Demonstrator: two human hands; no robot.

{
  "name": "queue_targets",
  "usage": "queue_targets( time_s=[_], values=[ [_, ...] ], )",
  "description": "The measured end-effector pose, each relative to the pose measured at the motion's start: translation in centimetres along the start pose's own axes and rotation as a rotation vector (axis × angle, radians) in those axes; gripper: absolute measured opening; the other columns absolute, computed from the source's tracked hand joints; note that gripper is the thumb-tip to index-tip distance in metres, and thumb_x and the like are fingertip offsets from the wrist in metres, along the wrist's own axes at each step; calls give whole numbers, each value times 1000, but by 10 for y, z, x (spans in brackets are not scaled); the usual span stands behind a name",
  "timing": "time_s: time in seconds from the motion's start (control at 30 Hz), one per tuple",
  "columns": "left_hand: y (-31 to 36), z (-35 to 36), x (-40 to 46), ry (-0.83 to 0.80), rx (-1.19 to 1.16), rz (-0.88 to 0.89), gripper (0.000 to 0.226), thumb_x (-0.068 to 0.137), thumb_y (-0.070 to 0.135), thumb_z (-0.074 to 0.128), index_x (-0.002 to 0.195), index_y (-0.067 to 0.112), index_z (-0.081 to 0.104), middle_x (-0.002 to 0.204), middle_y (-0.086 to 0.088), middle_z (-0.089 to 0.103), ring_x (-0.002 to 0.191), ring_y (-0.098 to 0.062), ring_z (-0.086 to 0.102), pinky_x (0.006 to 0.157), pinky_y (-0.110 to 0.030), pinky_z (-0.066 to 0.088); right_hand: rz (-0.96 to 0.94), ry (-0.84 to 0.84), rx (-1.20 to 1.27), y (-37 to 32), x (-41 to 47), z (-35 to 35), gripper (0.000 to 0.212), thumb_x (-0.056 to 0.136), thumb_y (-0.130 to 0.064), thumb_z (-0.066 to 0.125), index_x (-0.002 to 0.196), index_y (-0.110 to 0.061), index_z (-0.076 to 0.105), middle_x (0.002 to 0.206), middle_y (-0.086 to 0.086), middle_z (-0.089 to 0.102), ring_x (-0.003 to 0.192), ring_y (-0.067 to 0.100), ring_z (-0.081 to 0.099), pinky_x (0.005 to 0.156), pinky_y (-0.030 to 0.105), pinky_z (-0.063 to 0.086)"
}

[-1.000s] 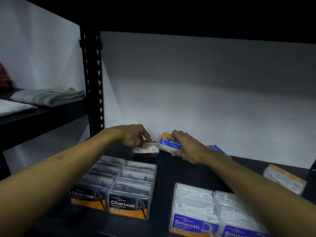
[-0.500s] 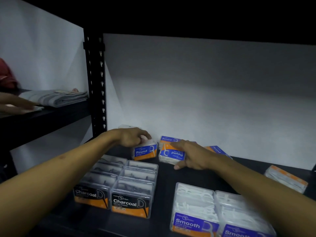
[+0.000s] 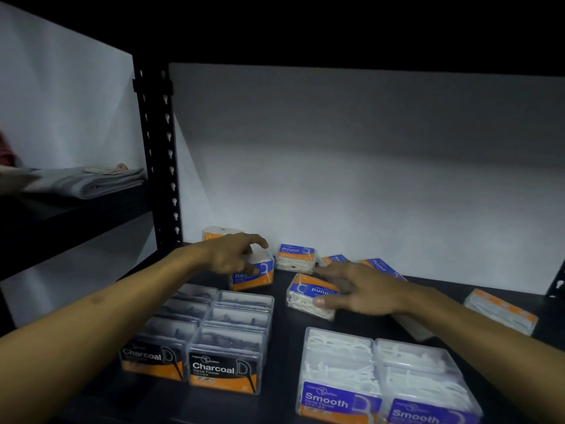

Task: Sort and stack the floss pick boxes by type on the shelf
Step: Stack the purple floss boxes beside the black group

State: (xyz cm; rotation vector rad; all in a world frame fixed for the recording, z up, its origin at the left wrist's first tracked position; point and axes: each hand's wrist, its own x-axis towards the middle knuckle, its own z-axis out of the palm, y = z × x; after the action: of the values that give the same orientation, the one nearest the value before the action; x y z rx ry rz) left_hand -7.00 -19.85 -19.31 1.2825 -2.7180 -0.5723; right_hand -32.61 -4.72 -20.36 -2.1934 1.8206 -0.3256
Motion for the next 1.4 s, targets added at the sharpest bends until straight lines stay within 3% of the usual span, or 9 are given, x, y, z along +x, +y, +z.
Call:
queue_targets(
  time_s=[0.23,0.43,0.57,0.67,0.8,0.93,1.17,1.3,1.4],
  values=[
    [25,-3,1,182,149,43,59,87,48,68,138,25,49,135,-3,59,116,-23,58,95,-33,48,139,438,72,65,-54,-38,27,96,-12,60,123,-10,67,120,3,67,106,13,63,94,29,51],
    [106,9,15,161,147,220,50,90,42,66,135,24,54,137,-4,57,122,-22,54,99,-32,44,364,491,-133,119,-119,-47,29,94,-17,62,123,-16,64,122,4,63,113,21,53,92,28,42],
    [167,33,25,79,177,354,43,88,40,69,128,26,59,132,-1,60,120,-21,56,101,-36,46,607,329,-395,133,-155,-48,51,91,-37,62,138,-23,49,134,5,51,125,26,44,103,38,38],
    [211,56,32,-30,206,442,49,82,40,74,128,28,61,128,1,63,115,-21,59,100,-37,46,634,310,-253,143,-178,-38,52,90,-37,65,138,-22,51,125,6,51,121,27,49,99,34,40],
    [253,81,37,-180,326,432,72,72,56,79,135,32,55,127,3,63,112,-20,59,101,-37,48,513,540,-17,159,-193,-10,52,87,-28,74,135,-18,58,115,-3,46,120,23,47,94,21,31],
    [270,93,42,-95,437,403,81,59,74,76,125,30,61,114,4,64,102,-20,61,90,-38,53,484,601,81,167,-190,1,63,77,-33,83,133,-15,59,121,-2,48,119,17,41,95,18,28],
    [270,92,47,-73,418,425,83,70,54,80,142,38,43,126,-5,56,115,-26,56,96,-42,49,425,837,169,163,-195,-2,26,92,-42,64,109,-21,63,98,-5,68,85,11,63,70,25,49],
    [261,79,45,-159,242,468,62,82,41,76,139,46,50,121,0,65,109,-13,59,101,-34,47,465,880,359,166,-195,-3,34,96,-47,53,95,-15,65,86,-2,71,78,9,67,64,26,52],
    [251,74,47,-212,35,441,48,86,28,72,128,46,59,120,-2,67,108,-23,65,94,-43,56,461,842,406,169,-194,-3,39,97,-52,50,101,-16,66,89,-2,72,79,6,67,65,22,48]
  ],
)
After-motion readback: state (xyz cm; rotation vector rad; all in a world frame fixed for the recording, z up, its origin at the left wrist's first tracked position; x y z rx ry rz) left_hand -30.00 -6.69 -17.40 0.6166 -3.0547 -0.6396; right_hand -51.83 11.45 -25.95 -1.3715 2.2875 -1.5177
